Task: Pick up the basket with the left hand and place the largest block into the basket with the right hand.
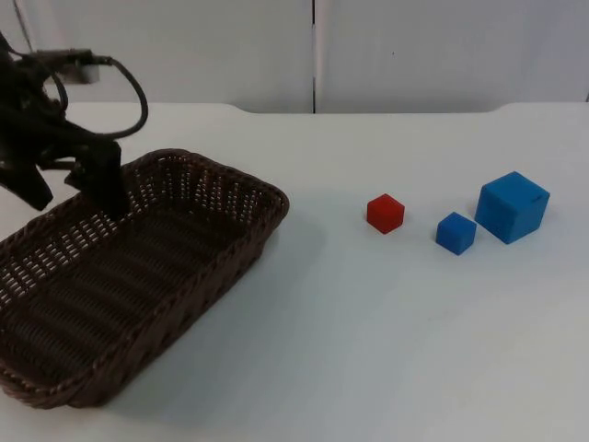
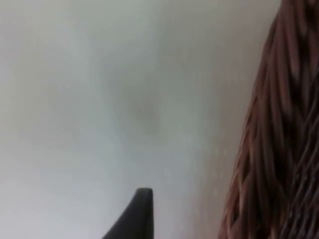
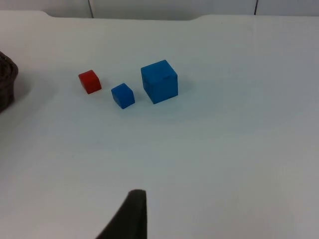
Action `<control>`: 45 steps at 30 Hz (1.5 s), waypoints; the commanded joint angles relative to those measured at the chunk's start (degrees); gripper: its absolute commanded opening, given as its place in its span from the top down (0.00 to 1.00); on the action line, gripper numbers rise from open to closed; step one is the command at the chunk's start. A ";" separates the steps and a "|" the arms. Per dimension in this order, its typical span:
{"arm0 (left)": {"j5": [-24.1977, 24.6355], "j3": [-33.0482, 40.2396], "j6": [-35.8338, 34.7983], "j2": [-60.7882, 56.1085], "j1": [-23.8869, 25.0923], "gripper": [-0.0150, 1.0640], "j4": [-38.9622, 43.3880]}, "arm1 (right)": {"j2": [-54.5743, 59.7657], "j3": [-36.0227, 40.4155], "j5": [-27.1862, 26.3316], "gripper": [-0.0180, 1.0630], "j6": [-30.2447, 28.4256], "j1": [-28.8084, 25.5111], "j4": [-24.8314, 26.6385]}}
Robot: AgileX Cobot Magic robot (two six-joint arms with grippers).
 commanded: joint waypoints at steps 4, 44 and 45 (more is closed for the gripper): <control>1.62 -0.32 0.93 1.51 0.15 0.09 0.99 | -0.10 0.11 -0.18 0.01 0.20 0.09 -0.08; 1.45 -0.32 1.60 4.51 0.15 0.99 0.98 | -0.10 0.11 -0.18 0.01 0.20 0.09 -0.08; 1.45 -0.32 1.60 4.40 0.15 0.99 0.98 | -0.10 0.11 -0.18 0.01 0.20 0.09 -0.08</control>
